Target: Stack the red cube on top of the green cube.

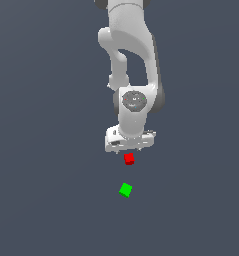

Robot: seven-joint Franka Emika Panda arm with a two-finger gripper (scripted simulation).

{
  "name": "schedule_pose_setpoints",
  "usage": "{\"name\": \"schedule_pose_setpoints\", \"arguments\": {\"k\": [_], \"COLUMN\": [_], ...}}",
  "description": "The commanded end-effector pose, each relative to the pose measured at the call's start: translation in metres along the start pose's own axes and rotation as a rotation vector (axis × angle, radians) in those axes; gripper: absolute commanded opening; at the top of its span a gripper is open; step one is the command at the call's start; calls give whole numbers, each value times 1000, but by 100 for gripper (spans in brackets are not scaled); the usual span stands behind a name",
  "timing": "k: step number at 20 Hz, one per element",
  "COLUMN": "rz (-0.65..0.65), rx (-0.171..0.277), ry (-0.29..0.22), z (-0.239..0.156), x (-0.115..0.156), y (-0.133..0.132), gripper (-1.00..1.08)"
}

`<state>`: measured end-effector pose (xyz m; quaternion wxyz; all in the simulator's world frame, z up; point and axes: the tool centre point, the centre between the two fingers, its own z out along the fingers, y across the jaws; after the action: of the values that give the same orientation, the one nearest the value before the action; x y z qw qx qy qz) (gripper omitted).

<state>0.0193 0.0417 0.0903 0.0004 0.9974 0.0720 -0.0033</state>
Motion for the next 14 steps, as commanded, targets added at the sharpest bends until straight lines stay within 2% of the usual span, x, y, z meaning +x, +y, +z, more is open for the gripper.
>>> {"name": "schedule_pose_setpoints", "arguments": {"k": [1,14], "rz": [-19,-38], "rx": [0,1], "ry": [4,6], "z": [10,29], "x": [6,11], "y": [-3,-6], "gripper": [100,100]}}
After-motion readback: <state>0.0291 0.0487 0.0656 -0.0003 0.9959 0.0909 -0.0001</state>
